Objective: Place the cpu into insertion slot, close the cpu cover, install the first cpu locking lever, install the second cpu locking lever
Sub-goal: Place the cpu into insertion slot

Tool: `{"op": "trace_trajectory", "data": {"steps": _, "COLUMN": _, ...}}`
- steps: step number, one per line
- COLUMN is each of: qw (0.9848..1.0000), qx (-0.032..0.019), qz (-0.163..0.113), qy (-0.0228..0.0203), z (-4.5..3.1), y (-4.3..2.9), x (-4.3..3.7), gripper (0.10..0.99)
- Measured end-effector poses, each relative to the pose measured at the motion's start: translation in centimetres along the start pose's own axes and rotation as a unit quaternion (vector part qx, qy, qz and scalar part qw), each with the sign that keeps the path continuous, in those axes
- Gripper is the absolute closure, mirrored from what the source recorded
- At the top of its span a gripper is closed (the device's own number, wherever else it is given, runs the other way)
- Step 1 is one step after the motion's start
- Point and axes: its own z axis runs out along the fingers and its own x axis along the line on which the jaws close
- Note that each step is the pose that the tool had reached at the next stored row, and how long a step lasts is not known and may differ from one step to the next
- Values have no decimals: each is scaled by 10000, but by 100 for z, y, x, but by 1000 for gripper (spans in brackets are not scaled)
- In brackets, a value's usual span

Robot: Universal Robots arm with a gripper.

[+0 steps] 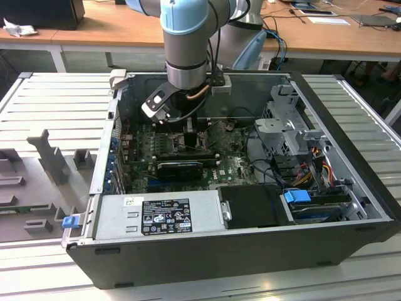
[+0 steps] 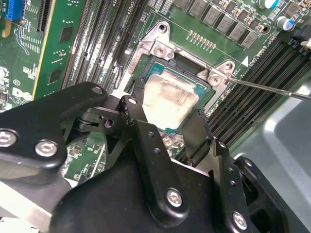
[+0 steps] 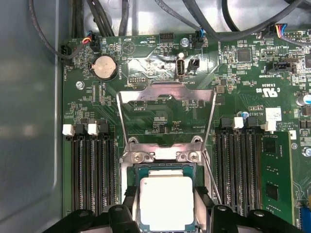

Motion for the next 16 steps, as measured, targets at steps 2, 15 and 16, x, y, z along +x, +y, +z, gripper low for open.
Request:
{"op": "trace_trajectory", "data": {"steps": 2, "qw": 10000, "qx": -1, "qz": 24, "qy": -2, "z": 0, "y": 1, "x": 0, "gripper": 510}}
{"op": "trace_trajectory", "data": {"steps": 15, "qw": 10000, "qx": 4, "qz": 29, "qy": -7, "z": -168, "y": 14, "x": 6, "gripper": 898}}
{"op": "trace_trajectory", "data": {"steps": 16, "qw": 10000, "qx": 4, "qz": 30, "qy": -8, "z": -182, "y": 15, "x": 6, "gripper": 957}}
